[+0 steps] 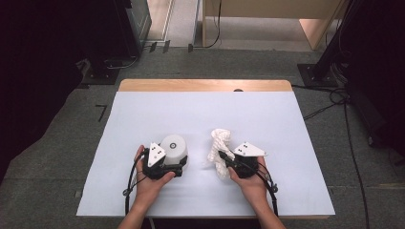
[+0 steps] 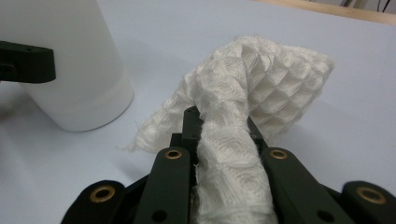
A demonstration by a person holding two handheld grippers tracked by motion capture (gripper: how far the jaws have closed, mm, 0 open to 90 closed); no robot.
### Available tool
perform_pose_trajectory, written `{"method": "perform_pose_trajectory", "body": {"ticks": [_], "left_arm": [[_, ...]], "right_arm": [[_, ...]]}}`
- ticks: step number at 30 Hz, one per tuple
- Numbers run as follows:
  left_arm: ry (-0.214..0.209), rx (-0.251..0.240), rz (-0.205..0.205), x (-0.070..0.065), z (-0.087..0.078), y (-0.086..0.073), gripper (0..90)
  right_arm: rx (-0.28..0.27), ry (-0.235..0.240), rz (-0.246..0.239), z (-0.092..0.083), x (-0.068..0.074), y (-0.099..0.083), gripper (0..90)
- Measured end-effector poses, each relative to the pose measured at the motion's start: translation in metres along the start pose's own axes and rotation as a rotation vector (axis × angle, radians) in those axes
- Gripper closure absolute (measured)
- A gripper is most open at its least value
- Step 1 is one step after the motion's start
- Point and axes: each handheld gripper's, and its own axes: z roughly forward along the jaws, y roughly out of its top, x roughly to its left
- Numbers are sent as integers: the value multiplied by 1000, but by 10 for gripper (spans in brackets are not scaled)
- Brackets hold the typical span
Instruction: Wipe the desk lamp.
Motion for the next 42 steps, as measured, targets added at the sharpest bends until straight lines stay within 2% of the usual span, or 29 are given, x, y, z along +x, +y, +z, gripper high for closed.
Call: {"method": "perform_pose_trajectory", "body": {"ticks": [2, 4, 9, 10, 14, 15, 16, 18, 19, 21, 22, 25, 27, 29, 33, 36, 38, 42], "left_arm": [[48, 4, -24, -6, 0, -2, 35], [112, 2, -26, -14, 0, -3, 32], [192, 19, -40, -26, 9, -3, 66], [197, 14, -40, -26, 9, -3, 77], [132, 23, -44, -18, 7, -2, 85], [97, 20, -63, -14, 6, 0, 85], [39, 10, -92, -9, 4, 1, 86], [-57, -35, -160, -1, 0, 4, 86], [-92, -49, -172, 1, -2, 7, 86], [-157, -46, -160, 2, -3, 11, 86], [-181, -51, -151, 1, -3, 12, 86], [-238, -52, -158, -2, 0, 12, 86], [-246, -47, -172, -3, 3, 10, 86], [-243, -33, -181, -1, 6, 8, 87], [-260, -25, -251, 10, 8, 5, 87], [-268, -20, -253, 13, 10, 4, 88], [-284, -9, -251, 14, 11, 3, 88], [-311, 5, -213, 11, 13, 2, 88]], "right_arm": [[1, -5, 9, 0, -3, 0, 790], [0, -9, 13, 0, -5, -1, 790], [5, -5, 14, 1, -5, -2, 787], [4, -2, 15, 2, -4, -2, 787], [1, 20, -8, 3, 0, -2, 788], [3, 22, -11, 3, 1, -2, 789], [4, 23, -18, 3, 3, -2, 788], [7, 30, -31, 5, 7, -2, 788], [6, 32, -39, 5, 10, -2, 789], [-1, 37, -64, 6, 19, -1, 788], [-4, 37, -80, 6, 23, 0, 788], [-5, 58, -118, 9, 39, 1, 792], [9, 93, -138, 11, 50, 1, 796], [26, 103, -157, 12, 58, 1, 799], [54, 167, -128, 11, 62, 3, 805], [74, 204, -135, 11, 66, 5, 805], [81, 207, -143, 12, 68, 4, 805], [88, 186, -130, 14, 62, 3, 804]]}}
